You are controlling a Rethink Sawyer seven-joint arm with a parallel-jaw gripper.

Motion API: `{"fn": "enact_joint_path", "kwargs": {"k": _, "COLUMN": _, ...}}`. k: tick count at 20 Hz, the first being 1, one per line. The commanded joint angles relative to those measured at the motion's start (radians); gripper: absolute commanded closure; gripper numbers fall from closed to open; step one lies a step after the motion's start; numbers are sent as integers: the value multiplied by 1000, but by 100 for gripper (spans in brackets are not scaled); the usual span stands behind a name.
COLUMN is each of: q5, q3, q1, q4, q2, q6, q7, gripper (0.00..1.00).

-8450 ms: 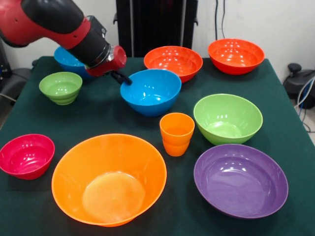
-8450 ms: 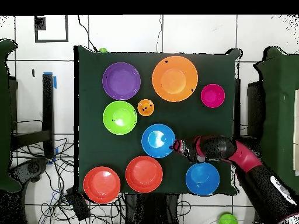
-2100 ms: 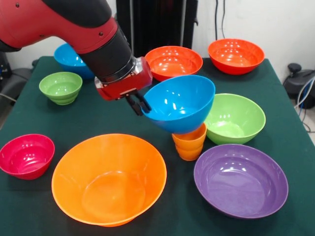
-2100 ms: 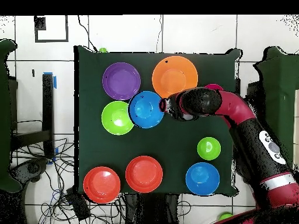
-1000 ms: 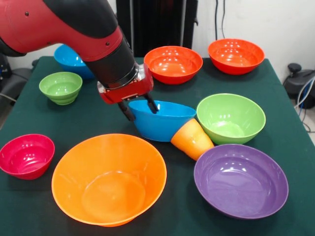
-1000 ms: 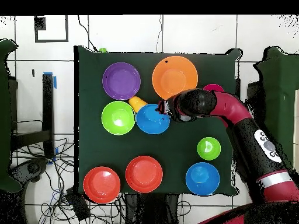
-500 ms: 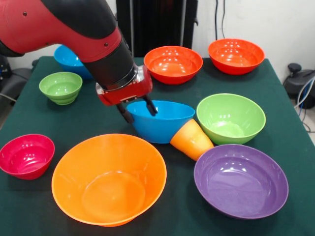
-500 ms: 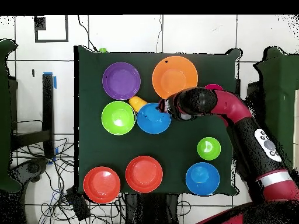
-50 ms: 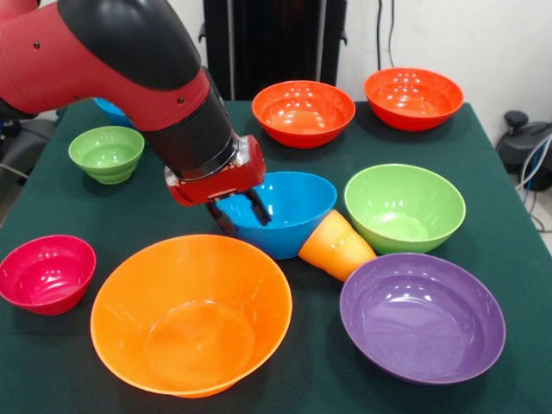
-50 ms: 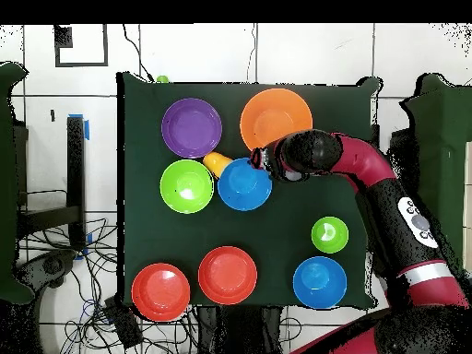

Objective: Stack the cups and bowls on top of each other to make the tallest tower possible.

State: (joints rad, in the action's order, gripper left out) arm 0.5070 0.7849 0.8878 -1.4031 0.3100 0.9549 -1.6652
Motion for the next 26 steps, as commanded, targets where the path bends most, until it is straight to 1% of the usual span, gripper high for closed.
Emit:
{"fn": "enact_joint_path", "kwargs": {"k": 1, "q5": 29, "q3": -77, "q1": -35, "q4": 34, "q2": -21, "q6": 78, "q7": 124, "gripper": 100}}
{"fn": "enact_joint_path", "kwargs": {"k": 2, "q5": 30, "q3": -79, "q1": -36, "q4": 35, "q2": -22, "q6": 82, "q7": 123, "gripper": 100}}
{"fn": "enact_joint_path", "kwargs": {"k": 3, "q5": 31, "q3": -77, "q1": -27, "q4": 5, "q2": -10, "q6": 61, "q7": 113, "gripper": 100}}
{"fn": "enact_joint_path", "kwargs": {"k": 5, "q5": 31, "q3": -77, "q1": -25, "q4": -10, "q2": -2, "q6": 52, "q7": 109, "gripper": 100}}
{"fn": "enact_joint_path", "kwargs": {"k": 12, "q5": 27, "q3": -77, "q1": -27, "q4": -12, "q2": -5, "q6": 45, "q7": 125, "gripper": 100}}
{"fn": "enact_joint_path", "kwargs": {"k": 15, "q5": 35, "q3": -69, "q1": -6, "q4": -51, "q2": 3, "q6": 17, "q7": 143, "gripper": 100}}
{"fn": "enact_joint_path", "kwargs": {"k": 16, "q5": 49, "q3": -65, "q1": 6, "q4": -74, "q2": 3, "q6": -16, "q7": 151, "gripper": 100}}
{"fn": "enact_joint_path", "kwargs": {"k": 18, "q5": 96, "q3": -58, "q1": 36, "q4": -130, "q2": 11, "q6": -143, "q7": 145, "gripper": 100}}
{"fn": "enact_joint_path", "kwargs": {"k": 20, "q5": 179, "q3": -61, "q1": 66, "q4": -197, "q2": 26, "q6": -351, "q7": 99, "gripper": 100}}
{"fn": "enact_joint_path", "kwargs": {"k": 21, "q5": 206, "q3": -64, "q1": 80, "q4": -236, "q2": 34, "q6": -406, "q7": 90, "gripper": 100}}
{"fn": "enact_joint_path", "kwargs": {"k": 22, "q5": 244, "q3": -94, "q1": 75, "q4": -266, "q2": 57, "q6": -457, "q7": 51, "gripper": 100}}
{"fn": "enact_joint_path", "kwargs": {"k": 23, "q5": 275, "q3": -101, "q1": 86, "q4": -304, "q2": 69, "q6": -496, "q7": 51, "gripper": 100}}
{"fn": "enact_joint_path", "kwargs": {"k": 24, "q5": 306, "q3": -123, "q1": 82, "q4": -332, "q2": 84, "q6": -505, "q7": 47, "gripper": 100}}
{"fn": "enact_joint_path", "kwargs": {"k": 25, "q5": 328, "q3": -191, "q1": 42, "q4": -347, "q2": 121, "q6": -474, "q7": -20, "gripper": 100}}
{"fn": "enact_joint_path", "kwargs": {"k": 26, "q5": 317, "q3": -199, "q1": 49, "q4": -374, "q2": 130, "q6": -407, "q7": 13, "gripper": 100}}
